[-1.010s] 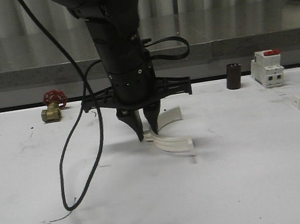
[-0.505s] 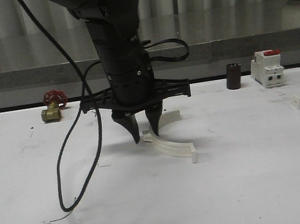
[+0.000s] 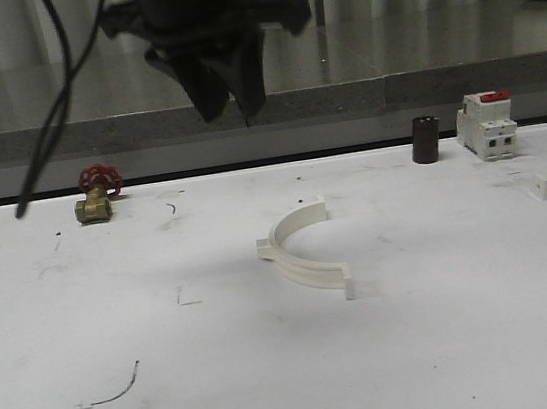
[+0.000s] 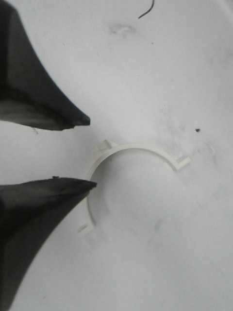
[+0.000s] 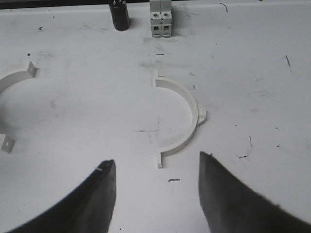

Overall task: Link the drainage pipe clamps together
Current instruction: 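Raise the left gripper away from the placed clamp half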

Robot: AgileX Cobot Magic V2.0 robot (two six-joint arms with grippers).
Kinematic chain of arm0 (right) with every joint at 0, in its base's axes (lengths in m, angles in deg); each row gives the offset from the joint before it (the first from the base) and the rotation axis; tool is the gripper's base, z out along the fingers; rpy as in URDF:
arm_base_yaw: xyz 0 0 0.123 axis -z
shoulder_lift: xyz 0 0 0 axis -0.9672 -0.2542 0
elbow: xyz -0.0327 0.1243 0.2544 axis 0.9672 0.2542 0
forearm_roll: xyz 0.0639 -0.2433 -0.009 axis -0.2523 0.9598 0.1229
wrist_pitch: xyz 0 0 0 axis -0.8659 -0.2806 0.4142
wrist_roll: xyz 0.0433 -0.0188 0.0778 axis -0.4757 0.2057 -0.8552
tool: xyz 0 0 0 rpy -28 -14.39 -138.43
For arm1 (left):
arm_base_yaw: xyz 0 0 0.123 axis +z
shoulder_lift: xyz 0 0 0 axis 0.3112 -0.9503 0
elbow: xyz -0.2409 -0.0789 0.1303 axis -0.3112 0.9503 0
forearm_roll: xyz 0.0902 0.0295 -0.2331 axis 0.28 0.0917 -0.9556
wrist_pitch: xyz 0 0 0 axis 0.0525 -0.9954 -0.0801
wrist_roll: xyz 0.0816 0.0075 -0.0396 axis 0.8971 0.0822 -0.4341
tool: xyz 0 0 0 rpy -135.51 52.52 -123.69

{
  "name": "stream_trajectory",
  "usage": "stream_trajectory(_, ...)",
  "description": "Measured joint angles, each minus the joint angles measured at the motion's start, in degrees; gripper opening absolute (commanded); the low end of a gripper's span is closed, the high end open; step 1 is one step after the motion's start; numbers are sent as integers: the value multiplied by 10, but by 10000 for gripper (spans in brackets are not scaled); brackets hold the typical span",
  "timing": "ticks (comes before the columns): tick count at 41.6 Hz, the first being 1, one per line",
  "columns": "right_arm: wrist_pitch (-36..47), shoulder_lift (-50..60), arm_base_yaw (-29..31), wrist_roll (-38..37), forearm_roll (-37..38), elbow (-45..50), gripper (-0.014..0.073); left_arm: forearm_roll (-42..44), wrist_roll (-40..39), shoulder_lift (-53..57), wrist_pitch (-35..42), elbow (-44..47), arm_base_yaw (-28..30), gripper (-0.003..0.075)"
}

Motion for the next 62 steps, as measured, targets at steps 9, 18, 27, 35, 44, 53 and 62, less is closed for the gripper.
stream_trajectory(9, 0, 0, 0, 0, 0, 0, 420, -56, 93, 188, 87, 184, 38, 242)
stream_trajectory(18, 0, 0, 0, 0, 0, 0, 420, -68, 101, 399, 154, 371, 42, 242)
stream_trajectory(27, 0, 0, 0, 0, 0, 0, 420, -97, 101, 569, 178, 502, 42, 242)
stream_trajectory(35, 0, 0, 0, 0, 0, 0, 420, -100, 102, 668, 178, 561, 42, 242)
stream_trajectory(44, 1, 0, 0, 0, 0, 0, 420, -100, 102, 692, 177, 572, 42, 242)
stream_trajectory(53, -1, 0, 0, 0, -8, 0, 420, -100, 102, 692, 175, 572, 42, 242)
stream_trajectory(62, -34, -45, 1, 0, -3, -34, 420, -100, 102, 692, 173, 572, 42, 242)
